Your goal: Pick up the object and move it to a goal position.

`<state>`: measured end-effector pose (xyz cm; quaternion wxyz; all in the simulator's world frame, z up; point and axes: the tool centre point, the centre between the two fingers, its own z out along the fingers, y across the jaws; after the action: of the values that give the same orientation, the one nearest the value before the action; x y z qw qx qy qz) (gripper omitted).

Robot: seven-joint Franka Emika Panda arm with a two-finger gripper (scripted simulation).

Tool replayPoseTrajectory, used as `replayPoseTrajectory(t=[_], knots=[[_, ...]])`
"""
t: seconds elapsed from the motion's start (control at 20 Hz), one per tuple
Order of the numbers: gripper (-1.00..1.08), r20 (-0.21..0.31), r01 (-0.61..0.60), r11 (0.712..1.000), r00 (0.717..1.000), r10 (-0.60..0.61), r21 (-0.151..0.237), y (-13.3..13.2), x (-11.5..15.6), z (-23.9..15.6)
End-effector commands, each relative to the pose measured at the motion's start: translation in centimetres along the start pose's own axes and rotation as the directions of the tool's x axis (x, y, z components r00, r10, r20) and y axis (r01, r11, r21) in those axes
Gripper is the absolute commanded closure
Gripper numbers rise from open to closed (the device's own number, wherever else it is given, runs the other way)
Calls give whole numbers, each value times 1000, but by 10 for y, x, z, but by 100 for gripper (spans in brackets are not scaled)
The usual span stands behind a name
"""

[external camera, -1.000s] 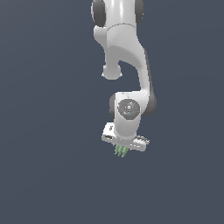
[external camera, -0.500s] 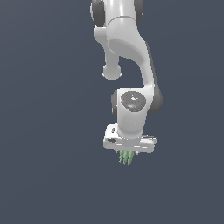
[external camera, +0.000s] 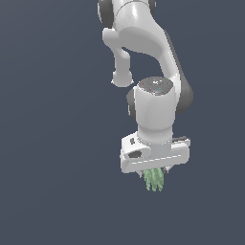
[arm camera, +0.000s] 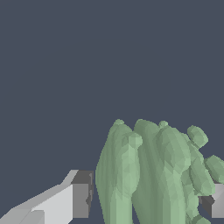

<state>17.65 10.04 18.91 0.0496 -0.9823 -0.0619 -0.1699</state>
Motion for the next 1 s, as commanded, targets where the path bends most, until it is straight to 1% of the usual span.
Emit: replayPoseTrajectory(t=[0.0, 0.2, 0.4, 0.65, 0.95], knots=[[108, -50, 65, 998, 997, -64, 20, -10, 17, -18], [108, -125, 162, 986, 980, -156, 46, -27, 39, -46], [108, -198, 255, 965, 951, -238, 63, -45, 56, -75], [108, -283, 362, 929, 901, -328, 75, -66, 71, -110], [108, -375, 476, 876, 828, -417, 77, -89, 81, -151]])
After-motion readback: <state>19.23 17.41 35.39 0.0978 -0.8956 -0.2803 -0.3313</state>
